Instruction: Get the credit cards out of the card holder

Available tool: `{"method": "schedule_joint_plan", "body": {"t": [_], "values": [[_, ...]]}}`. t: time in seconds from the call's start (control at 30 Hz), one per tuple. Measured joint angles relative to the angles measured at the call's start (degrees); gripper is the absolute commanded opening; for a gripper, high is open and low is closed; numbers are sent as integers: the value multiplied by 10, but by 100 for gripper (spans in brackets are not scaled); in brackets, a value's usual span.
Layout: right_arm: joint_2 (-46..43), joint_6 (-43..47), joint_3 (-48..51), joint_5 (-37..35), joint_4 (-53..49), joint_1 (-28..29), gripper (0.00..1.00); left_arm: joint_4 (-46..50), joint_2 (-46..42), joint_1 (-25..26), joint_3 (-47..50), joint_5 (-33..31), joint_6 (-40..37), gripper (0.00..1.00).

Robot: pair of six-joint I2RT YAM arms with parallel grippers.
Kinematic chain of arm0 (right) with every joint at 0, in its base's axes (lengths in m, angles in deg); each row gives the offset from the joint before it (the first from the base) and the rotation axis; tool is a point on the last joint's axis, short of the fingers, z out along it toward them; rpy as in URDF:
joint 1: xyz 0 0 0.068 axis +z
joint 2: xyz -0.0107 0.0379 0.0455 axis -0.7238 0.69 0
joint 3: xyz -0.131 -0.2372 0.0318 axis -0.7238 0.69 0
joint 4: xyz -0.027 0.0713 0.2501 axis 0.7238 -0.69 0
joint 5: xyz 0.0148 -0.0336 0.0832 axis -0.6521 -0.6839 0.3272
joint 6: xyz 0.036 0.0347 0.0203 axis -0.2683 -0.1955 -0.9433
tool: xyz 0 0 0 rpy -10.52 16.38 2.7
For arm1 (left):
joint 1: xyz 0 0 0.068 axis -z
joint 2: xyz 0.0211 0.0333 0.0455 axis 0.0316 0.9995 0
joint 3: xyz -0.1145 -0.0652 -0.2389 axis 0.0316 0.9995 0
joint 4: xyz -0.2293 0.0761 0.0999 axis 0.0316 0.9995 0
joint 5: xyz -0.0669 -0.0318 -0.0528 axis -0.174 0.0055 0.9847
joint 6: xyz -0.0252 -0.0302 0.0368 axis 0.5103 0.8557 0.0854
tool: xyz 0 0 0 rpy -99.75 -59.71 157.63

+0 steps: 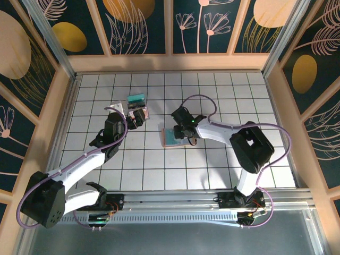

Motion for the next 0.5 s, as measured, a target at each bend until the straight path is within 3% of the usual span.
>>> {"method": "schedule_joint_plan", "body": {"t": [0.5], "values": [[-34,-20,64,-2,23,-21,33,0,44,20,0,3,-4,99]]}}
